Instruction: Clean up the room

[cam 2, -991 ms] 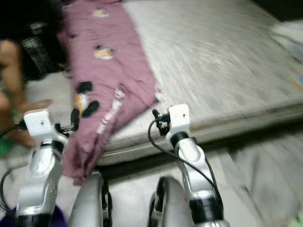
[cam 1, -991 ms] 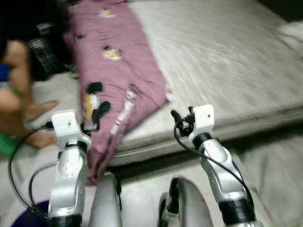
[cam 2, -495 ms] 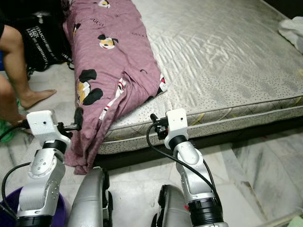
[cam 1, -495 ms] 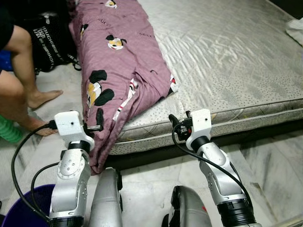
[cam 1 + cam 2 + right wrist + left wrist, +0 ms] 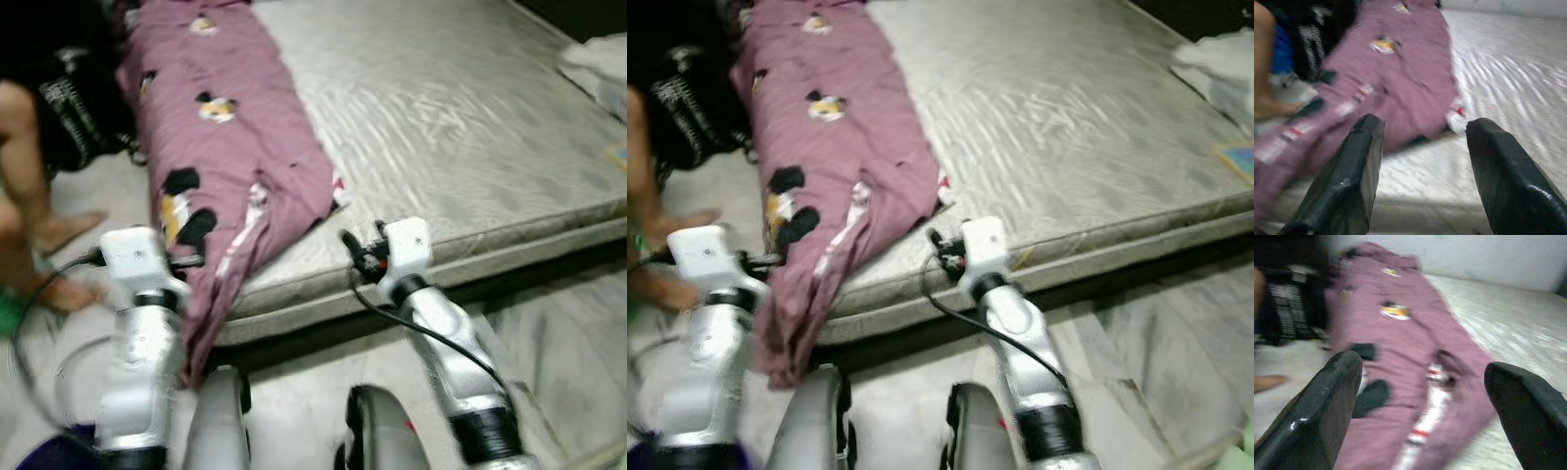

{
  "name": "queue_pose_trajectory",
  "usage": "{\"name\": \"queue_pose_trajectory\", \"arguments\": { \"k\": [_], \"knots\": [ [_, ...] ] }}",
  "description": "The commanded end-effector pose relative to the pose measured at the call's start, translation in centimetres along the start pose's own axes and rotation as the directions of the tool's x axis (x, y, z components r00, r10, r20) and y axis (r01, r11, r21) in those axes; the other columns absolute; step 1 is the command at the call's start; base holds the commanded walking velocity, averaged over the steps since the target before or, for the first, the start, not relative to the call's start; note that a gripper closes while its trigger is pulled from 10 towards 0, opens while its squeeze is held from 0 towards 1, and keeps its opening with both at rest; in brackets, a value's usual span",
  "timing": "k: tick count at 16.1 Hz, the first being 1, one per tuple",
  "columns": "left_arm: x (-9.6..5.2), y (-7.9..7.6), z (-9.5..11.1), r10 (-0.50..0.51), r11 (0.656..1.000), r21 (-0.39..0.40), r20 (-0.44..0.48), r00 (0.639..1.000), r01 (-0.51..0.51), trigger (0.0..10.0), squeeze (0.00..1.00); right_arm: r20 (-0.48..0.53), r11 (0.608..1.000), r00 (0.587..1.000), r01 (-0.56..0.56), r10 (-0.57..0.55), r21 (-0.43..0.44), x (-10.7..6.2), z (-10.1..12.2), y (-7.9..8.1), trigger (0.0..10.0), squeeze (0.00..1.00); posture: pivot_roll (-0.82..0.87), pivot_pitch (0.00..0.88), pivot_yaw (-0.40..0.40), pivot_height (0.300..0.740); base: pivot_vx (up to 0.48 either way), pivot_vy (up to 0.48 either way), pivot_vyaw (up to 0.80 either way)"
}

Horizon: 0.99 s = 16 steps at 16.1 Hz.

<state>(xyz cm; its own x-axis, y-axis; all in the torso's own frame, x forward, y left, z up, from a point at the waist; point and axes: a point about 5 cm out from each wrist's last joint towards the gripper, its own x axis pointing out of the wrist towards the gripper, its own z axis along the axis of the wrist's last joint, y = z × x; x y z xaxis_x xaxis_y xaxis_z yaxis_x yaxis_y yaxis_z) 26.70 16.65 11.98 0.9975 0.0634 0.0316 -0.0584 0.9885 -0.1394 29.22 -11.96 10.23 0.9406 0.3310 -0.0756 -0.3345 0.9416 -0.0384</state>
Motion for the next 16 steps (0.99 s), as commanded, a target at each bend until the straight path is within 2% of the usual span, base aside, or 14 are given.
{"name": "queue_pose_trajectory", "arguments": {
  "k": [1, 7, 13, 16],
  "knots": [
    [0.03, 0.68, 0.21, 0.012, 1.000, 0.019, 0.008, 1.000, -0.012, 10.0, 0.00, 0.017, 1.000, 1.000, -0.011, 0.010, 0.003, 0.30, 0.39, 0.37, 10.0, 0.00, 0.05, 0.119, -0.056, 0.629, 0.401, 0.000, 0.00],
    [0.29, 0.62, 0.03, 0.033, 0.999, 0.015, -0.015, 0.999, -0.033, 10.0, 0.00, 0.019, 1.000, 1.000, -0.020, 0.020, -0.005, 0.37, 0.43, 0.43, 10.0, 0.00, 0.04, 0.129, -0.055, 0.629, 0.058, 0.000, 0.00],
    [0.51, 0.43, 0.06, 0.028, 1.000, 0.010, -0.016, 0.999, -0.028, 10.0, 0.00, 0.022, 1.000, 0.999, -0.028, 0.028, -0.011, 0.41, 0.47, 0.52, 10.0, 0.00, 0.04, 0.136, -0.053, 0.629, 0.000, 0.000, 0.79],
    [0.57, 0.48, 0.05, 0.034, 0.999, 0.012, -0.017, 0.999, -0.034, 10.0, 0.00, 0.019, 1.000, 1.000, -0.020, 0.020, 0.006, 0.45, 0.38, 0.46, 10.0, 0.00, 0.04, 0.137, -0.053, 0.629, 0.000, 0.000, 0.00]
  ]
}}
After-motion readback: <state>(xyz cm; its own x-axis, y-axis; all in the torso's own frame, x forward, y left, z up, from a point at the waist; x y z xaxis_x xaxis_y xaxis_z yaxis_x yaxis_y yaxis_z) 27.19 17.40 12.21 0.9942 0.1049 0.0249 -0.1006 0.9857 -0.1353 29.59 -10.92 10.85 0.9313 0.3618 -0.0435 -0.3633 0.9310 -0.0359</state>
